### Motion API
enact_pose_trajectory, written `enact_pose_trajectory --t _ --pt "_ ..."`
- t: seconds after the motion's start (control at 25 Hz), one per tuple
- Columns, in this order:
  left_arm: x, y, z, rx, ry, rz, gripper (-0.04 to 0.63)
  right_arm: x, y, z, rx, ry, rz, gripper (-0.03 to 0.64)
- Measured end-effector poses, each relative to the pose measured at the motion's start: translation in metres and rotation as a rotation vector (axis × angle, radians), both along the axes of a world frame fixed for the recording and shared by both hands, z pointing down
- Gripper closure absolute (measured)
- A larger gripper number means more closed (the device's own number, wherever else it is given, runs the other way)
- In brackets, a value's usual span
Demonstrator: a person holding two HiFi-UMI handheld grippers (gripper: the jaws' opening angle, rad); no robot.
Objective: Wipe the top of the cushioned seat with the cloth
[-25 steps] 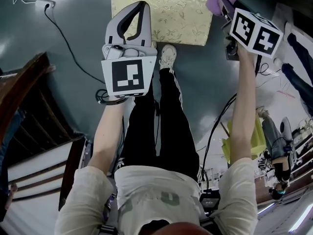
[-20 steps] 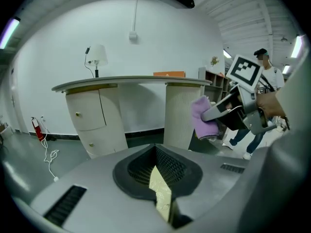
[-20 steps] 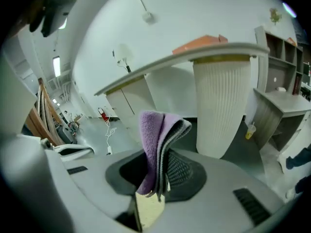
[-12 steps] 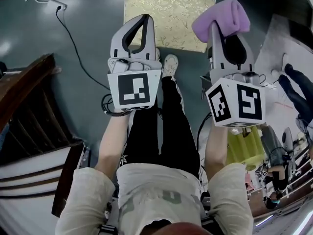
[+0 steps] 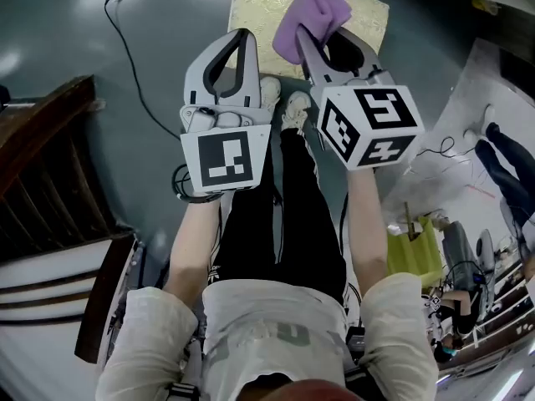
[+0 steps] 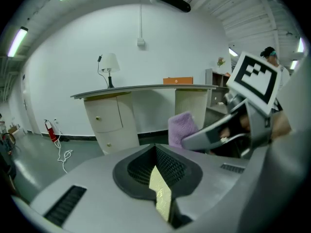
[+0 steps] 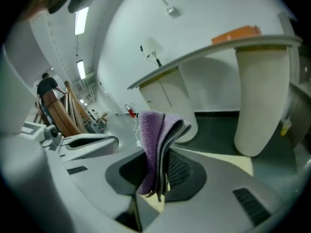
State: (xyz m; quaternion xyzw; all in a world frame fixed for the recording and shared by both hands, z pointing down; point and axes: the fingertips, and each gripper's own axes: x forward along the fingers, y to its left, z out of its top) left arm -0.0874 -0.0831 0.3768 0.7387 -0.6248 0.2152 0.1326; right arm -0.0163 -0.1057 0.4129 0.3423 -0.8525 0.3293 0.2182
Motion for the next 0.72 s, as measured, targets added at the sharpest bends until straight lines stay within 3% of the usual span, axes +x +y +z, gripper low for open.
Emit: enact_pose_trajectory --t 0.32,0.48,0.72 --pt "-0.061 0.038 0.035 -0.072 -0.080 -0.089 0.589 -0.118 0.027 0.134 -0.301 -0.021 -0.167 0.526" --pt "-0.088 0.049 0.044 -0.095 -0.073 -0.147 0.589 -0.142 0.028 0.169 -0.345 0.051 -0.202 0.526" --pt "-0.104 0.065 0.048 -0.111 -0.086 -0.162 0.589 -0.151 0.033 0.180 -0.345 0.097 -0.214 0.526"
